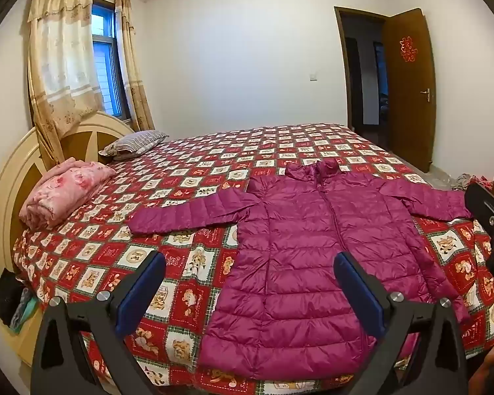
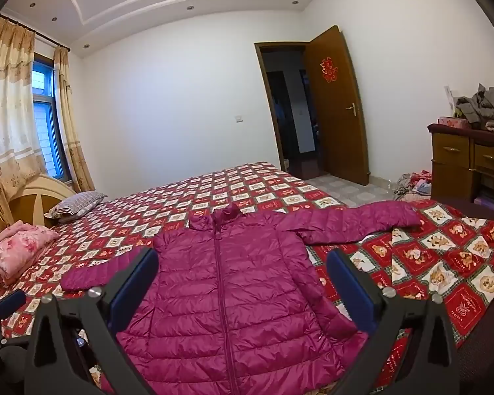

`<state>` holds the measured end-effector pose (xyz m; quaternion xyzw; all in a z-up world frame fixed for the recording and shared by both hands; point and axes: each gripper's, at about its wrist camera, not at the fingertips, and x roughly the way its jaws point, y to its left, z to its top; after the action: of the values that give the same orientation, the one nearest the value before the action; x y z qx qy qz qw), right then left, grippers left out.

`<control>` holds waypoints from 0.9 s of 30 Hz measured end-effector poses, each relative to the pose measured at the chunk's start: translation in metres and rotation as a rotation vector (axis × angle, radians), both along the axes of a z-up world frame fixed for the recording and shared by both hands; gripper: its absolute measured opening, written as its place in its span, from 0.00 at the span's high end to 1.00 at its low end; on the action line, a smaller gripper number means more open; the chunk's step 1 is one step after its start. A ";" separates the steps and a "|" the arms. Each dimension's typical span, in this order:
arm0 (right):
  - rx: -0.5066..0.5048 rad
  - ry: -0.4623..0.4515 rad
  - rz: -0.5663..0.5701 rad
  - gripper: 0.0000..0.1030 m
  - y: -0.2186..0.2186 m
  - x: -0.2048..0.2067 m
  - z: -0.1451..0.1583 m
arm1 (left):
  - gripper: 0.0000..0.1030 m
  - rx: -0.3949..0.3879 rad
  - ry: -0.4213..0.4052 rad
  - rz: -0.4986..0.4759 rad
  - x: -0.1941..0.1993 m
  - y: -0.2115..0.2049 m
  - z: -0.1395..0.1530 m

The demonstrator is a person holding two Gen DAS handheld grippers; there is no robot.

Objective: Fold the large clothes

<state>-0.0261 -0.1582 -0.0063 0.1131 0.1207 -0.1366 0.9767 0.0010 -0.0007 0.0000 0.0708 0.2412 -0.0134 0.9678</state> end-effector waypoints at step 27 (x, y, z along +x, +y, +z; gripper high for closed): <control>-0.011 0.017 -0.019 0.00 -0.002 0.000 -0.001 | 0.01 -0.057 0.014 -0.016 -0.003 0.001 0.000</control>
<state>-0.0257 -0.1603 -0.0077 0.1076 0.1269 -0.1474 0.9750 -0.0017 0.0006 0.0002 0.0453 0.2470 -0.0286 0.9675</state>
